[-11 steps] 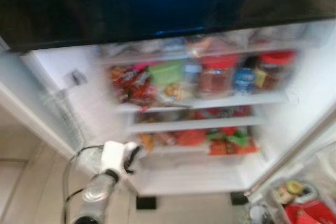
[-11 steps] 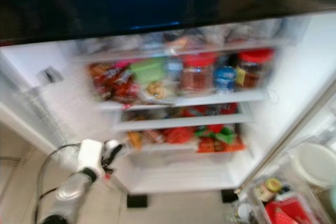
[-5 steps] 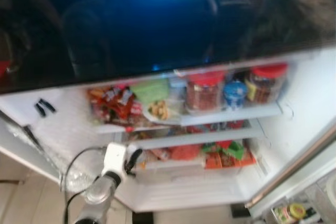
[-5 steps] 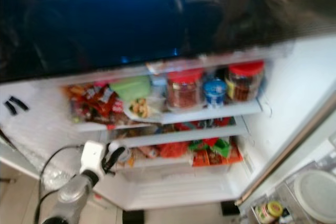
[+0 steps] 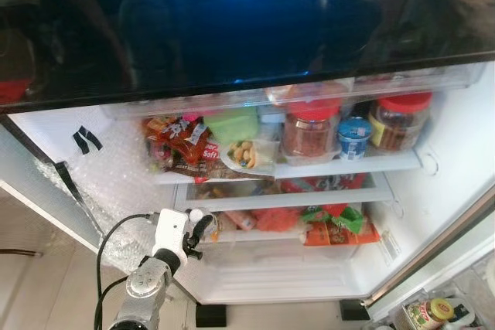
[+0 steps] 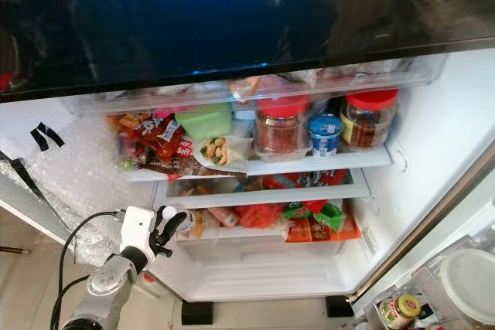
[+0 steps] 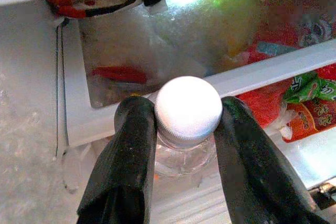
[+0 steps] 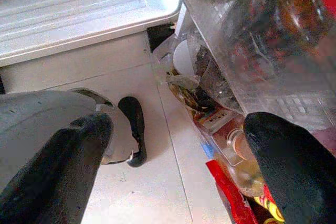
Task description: Restocking fridge
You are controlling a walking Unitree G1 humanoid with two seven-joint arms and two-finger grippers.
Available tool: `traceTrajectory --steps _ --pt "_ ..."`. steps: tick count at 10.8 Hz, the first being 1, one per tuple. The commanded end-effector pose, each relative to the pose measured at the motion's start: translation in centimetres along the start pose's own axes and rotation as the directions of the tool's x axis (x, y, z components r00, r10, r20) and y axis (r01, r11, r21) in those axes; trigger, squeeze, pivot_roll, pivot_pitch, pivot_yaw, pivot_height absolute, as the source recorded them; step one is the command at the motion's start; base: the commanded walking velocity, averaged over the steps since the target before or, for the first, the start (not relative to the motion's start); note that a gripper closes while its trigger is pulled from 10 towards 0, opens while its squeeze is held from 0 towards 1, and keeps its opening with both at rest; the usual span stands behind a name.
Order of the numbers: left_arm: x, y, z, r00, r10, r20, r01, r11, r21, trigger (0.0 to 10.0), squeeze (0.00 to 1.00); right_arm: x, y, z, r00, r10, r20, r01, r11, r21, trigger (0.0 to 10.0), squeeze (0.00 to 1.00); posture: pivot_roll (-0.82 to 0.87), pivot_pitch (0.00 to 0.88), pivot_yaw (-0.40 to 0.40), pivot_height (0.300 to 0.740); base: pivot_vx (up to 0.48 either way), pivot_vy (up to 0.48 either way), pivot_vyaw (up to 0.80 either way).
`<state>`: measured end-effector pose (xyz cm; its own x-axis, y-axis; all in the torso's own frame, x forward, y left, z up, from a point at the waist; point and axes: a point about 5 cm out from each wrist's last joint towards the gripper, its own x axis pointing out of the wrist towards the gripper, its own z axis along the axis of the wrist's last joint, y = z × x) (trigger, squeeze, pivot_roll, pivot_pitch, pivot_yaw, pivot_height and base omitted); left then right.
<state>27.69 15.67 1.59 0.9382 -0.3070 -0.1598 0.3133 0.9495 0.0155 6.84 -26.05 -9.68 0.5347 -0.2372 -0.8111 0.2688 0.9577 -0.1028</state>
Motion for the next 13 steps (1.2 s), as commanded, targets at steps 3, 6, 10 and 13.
traceTrajectory --steps 3,6,10,13 --pt "-0.3 0.7 0.3 0.999 0.025 0.023 -0.025 1.000 0.002 10.0 0.00 0.0 -0.2 -0.1 1.000 0.001 -0.010 -0.001 0.999 -0.039 10.0 0.00 -0.05 0.096 0.106 0.740 0.000 0.000 0.00" --pt "-0.1 0.7 0.7 0.999 0.021 0.038 -0.022 1.000 0.004 10.0 0.00 0.0 -0.2 -0.2 1.000 -0.001 -0.021 0.000 0.999 -0.044 10.0 0.00 -0.04 0.093 0.108 0.740 0.000 0.000 0.00" --pt "-0.1 1.1 1.0 0.998 0.021 0.051 -0.022 1.000 0.007 10.0 0.00 0.0 0.0 -0.3 1.000 0.003 -0.028 -0.004 0.999 -0.040 10.0 0.00 -0.04 0.062 0.112 0.717 0.000 0.000 0.00" --pt "0.5 0.5 1.7 0.997 -0.024 0.071 0.023 1.000 0.016 10.0 0.00 -0.1 0.1 -0.4 0.999 0.012 -0.031 -0.014 0.999 -0.041 10.0 0.00 -0.04 0.050 0.119 0.662 0.000 0.000 0.00"
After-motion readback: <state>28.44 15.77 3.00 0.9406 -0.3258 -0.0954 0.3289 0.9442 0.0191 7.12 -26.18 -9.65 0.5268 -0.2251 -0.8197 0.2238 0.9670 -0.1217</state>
